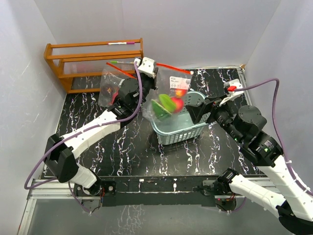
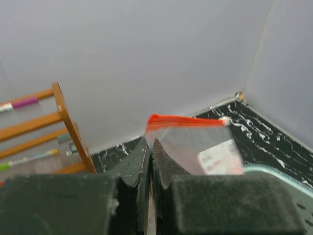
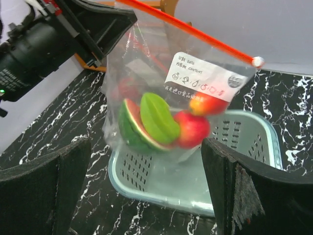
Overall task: Place the food in the zip-top bag and seal the zipper
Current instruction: Place the zipper food storage bag in the bin.
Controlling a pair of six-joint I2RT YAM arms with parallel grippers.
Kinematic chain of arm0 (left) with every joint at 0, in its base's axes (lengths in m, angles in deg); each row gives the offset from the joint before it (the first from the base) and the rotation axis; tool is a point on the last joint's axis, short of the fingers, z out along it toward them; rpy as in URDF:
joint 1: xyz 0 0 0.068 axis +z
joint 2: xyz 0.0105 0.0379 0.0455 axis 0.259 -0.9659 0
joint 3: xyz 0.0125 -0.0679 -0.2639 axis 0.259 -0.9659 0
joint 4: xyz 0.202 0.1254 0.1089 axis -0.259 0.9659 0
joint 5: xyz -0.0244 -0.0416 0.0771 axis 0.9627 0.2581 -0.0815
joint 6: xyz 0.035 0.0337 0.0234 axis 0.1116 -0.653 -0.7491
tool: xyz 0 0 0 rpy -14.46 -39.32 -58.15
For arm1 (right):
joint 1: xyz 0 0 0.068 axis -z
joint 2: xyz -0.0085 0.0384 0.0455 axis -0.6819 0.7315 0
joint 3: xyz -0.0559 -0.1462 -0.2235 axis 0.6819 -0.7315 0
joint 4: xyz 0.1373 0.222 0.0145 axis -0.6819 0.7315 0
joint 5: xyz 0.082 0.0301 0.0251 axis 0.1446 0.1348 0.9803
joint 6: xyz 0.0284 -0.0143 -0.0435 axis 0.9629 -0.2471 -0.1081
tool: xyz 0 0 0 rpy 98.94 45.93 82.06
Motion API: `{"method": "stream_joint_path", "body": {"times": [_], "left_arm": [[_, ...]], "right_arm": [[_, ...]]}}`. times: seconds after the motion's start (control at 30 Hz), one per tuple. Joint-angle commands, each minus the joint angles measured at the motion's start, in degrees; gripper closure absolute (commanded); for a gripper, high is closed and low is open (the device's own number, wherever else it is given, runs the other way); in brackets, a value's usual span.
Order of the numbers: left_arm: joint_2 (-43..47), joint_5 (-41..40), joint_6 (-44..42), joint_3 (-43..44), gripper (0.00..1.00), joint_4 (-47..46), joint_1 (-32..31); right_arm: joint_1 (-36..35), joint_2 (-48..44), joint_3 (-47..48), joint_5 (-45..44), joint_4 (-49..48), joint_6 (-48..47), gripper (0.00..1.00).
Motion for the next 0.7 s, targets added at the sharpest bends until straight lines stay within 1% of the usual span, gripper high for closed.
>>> {"method": "stream_joint_path", "body": {"times": [0.0, 0.17, 0.3, 0.33, 0.37, 0.4, 0.43, 0.47, 0.5, 0.53, 0.57, 0.67], "left_arm": [[1.62, 9.18, 9.55, -1.52, 1.0, -6.02, 2.17], [3.31, 13.24, 9.87, -1.69, 1.0, -4.69, 2.55], [5.3, 15.62, 11.7, -0.64, 1.0, -0.19, 2.63], [7.0, 16.4, 12.77, -0.78, 1.0, 1.09, 2.63], [8.2, 17.5, 14.16, -1.1, 0.94, 2.65, 2.63], [9.45, 18.71, 15.4, -1.51, 0.81, 4.14, 2.64], [10.73, 19.75, 15.88, -1.98, 0.63, 5.69, 2.67], [12.8, 20.33, 16.4, -2.29, 0.4, 7.8, 2.64], [14.5, 19.97, 16.68, -2.32, 0.22, 10.16, 2.64], [16.05, 19.52, 16.83, -2.22, 0.07, 13.1, 2.7], [17.86, 18.9, 16.94, -1.85, 0.03, 16.31, 2.8], [23.19, 17.13, 16.54, -1.62, 0.03, 24.69, 3.25]], "right_arm": [[0.2, -1.17, -0.31, -1.71, 0.27, 0.23, 0.01], [0.2, 0.78, -0.51, -1.09, 0.0, 0.07, 0.01], [0.2, 3.19, -0.16, 0.01, 0.22, 1.08, 0.02], [0.2, 3.64, -0.12, 0.15, 0.67, 1.73, 0.02], [0.2, 4.12, -0.15, 0.15, 1.27, 2.59, 0.02], [0.18, 4.51, -0.24, 0.17, 2.04, 3.66, 0.01], [0.18, 4.92, -0.28, 0.28, 2.87, 4.63, 0.01], [0.2, 5.2, -0.47, 0.33, 3.65, 5.81, 0.02], [0.16, 5.44, -0.62, 0.03, 4.67, 7.33, 0.01], [0.2, 5.6, -0.64, -0.64, 5.72, 9.2, 0.02], [0.2, 5.7, -0.71, -1.03, 6.92, 10.95, 0.02], [0.2, 5.28, -1.7, -0.01, 9.23, 14.54, 0.02]]}}
